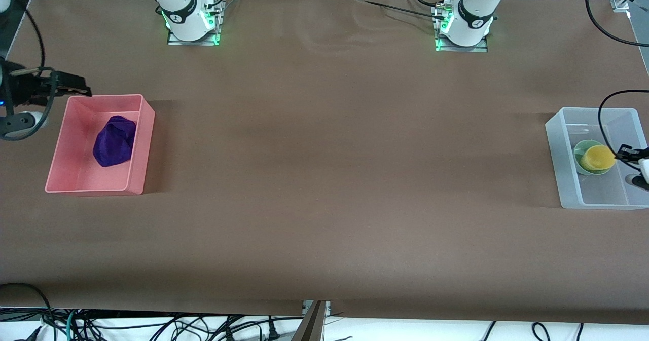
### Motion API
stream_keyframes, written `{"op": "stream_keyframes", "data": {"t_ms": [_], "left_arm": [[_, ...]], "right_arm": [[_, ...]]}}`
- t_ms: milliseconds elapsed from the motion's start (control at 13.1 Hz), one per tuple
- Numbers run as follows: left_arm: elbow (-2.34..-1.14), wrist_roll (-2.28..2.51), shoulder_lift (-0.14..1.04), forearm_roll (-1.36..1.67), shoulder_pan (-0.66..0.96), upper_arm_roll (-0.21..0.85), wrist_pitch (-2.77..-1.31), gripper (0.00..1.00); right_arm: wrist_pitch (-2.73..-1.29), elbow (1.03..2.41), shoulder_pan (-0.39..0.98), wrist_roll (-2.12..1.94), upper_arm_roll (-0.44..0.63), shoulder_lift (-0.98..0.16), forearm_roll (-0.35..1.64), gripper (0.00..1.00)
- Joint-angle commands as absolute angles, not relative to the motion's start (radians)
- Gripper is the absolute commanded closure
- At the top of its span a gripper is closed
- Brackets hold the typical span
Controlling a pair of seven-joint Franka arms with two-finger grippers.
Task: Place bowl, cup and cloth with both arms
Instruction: 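Place the cup in the green bowl with the left gripper while the right gripper withdraws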
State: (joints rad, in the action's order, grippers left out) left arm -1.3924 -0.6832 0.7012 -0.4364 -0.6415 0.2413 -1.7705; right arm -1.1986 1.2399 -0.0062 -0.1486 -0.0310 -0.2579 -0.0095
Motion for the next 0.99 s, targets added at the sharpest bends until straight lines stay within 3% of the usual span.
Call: {"op": "stream_keyframes", "data": {"t_ms": [0, 229, 611, 916], "left_arm": [[-1.385, -0.706, 0.681, -0.413, -0.637, 0.242, -1.761, 0.00], [-1.373, -0.715, 0.615, -0.407, -0.617, 0.267, -1.700, 0.00], [-1.367, -0.584, 0.505, -0.359, -0.611, 0.493, -1.566, 0.00], [-1.368, -0.292, 0.503, -0.357, -0.611, 0.693, -1.530, 0.00]], "right_arm": [[-1.212, 1.259, -0.023, -0.094, -0.037, -0.223, -0.011, 0.00], [-1.272, 1.302, -0.029, -0.098, -0.037, -0.148, -0.073, 0.00], [-1.295, 1.315, -0.031, -0.100, -0.069, -0.127, -0.074, 0.00], [-1.267, 1.313, -0.032, -0.038, -0.071, -0.126, -0.055, 0.00]]}}
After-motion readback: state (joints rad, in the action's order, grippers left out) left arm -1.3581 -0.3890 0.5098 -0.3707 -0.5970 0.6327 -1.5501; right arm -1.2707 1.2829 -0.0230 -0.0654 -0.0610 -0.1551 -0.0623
